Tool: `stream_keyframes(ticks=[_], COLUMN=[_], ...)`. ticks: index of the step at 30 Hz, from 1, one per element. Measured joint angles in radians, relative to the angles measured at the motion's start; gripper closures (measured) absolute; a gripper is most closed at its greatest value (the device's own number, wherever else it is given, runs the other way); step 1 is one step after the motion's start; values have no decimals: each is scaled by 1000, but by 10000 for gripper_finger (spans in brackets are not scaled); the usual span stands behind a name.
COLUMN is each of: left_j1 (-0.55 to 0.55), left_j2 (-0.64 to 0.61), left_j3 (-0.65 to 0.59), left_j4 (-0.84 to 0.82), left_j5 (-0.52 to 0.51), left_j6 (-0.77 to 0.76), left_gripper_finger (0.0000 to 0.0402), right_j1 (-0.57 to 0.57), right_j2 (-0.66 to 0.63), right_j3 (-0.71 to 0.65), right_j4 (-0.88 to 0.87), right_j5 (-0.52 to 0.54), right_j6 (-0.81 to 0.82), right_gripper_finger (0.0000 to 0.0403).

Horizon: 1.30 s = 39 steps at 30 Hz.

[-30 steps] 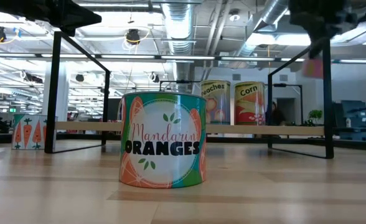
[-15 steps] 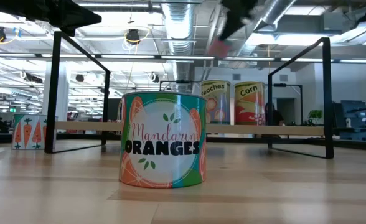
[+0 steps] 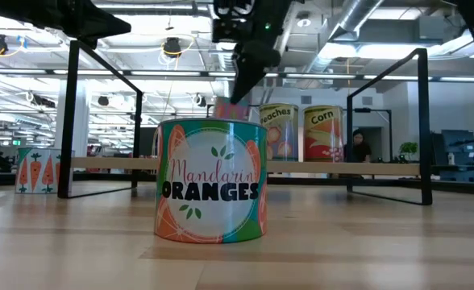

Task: Pick and place cans onto a shelf
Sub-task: Put the small canned corn on the shelf

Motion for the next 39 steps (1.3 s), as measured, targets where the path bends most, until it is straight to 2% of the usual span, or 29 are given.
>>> stream_keyframes(ticks=[10,18,22,30,39], left_j1=[0,0,0,0,0], left_j2=[0,0,0,0,0], left_j3=[0,0,0,0,0], left_j4=[-3,-4,-5,-5,-14], left_j5=[0,0,1,1,4], left_j6=[0,-1,-6,-8,-17], left_gripper_finger=[401,401,401,401,401], right_j1=[79,76,70,71,70], right_j2=[14,13,13,13,13], right_j3=[2,2,-1,-55,-57], right_j4=[-27,-18,-25,0,7], right_j5=[-73,-78,-118,-120,-120], right_j6=[56,59,89,93,94], right_gripper_finger=[389,392,391,391,391])
